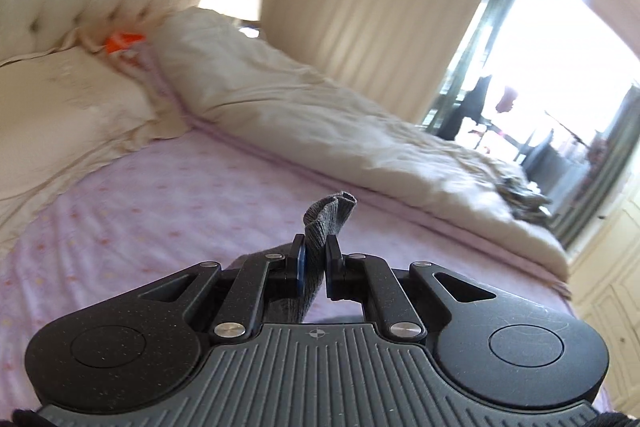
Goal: Fold small clothes
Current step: 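Lift the cuff with the left gripper and fold the sleeve over the body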
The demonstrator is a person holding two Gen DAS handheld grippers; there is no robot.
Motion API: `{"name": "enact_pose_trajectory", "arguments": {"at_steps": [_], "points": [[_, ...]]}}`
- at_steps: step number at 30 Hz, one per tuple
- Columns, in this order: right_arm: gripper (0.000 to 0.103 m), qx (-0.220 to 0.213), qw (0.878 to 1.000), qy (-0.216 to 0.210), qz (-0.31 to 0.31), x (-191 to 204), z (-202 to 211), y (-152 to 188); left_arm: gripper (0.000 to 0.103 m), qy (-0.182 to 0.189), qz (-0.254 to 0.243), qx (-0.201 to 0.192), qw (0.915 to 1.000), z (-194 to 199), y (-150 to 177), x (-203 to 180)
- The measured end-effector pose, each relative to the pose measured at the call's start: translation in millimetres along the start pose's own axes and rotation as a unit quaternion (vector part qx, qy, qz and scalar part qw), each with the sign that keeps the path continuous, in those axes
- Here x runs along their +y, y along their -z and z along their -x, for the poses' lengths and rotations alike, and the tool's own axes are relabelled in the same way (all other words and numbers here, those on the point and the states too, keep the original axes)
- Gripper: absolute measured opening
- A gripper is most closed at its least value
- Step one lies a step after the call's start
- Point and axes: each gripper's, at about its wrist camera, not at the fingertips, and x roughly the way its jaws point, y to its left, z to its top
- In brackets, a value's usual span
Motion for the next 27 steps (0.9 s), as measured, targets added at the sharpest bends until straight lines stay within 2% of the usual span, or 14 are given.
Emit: {"name": "enact_pose_trajectory", "arguments": {"at_steps": [3, 8, 12, 17, 21, 22, 23, 25, 27], "points": [[0.102, -0.008, 1.000, 0.001, -0.013, -25.9, 14.2, 3.5, 0.008, 0.043, -0.022, 0.006, 0.9988, -10.1, 14.1, -46.7], [0.102, -0.019, 0.999, 0.010, -0.038, -66.3, 32.6, 7.1, 0.008, 0.098, -0.040, 0.049, 0.9932, -51.3, 52.8, -112.8], [0.102, -0.024, 0.998, 0.019, -0.054, -95.1, 43.7, 10.9, 0.009, 0.120, -0.060, 0.089, 0.9869, -88.3, 91.4, -155.5], [0.102, -0.027, 0.997, 0.030, -0.073, -120.8, 51.3, 14.9, 0.009, 0.131, -0.073, 0.137, 0.9791, -118.3, 130.9, -183.7], [0.102, -0.027, 0.995, 0.036, -0.089, -133.7, 51.5, 16.9, 0.011, 0.149, -0.103, 0.185, 0.9659, -138.7, 151.1, -203.7], [0.102, -0.026, 0.995, 0.037, -0.091, -135.5, 51.1, 16.7, 0.013, 0.155, -0.114, 0.199, 0.9608, -141.8, 155.9, -209.7], [0.102, -0.026, 0.995, 0.038, -0.093, -136.9, 50.8, 16.7, 0.026, 0.165, -0.125, 0.208, 0.9561, -142.9, 158.9, -214.2], [0.102, -0.024, 0.994, 0.042, -0.094, -138.4, 49.2, 15.2, 0.044, 0.187, -0.152, 0.211, 0.9475, -136.3, 162.5, -221.2], [0.102, -0.023, 0.994, 0.045, -0.094, -139.8, 47.5, 13.6, 0.050, 0.205, -0.184, 0.201, 0.9399, -126.8, 163.7, -224.9]]}}
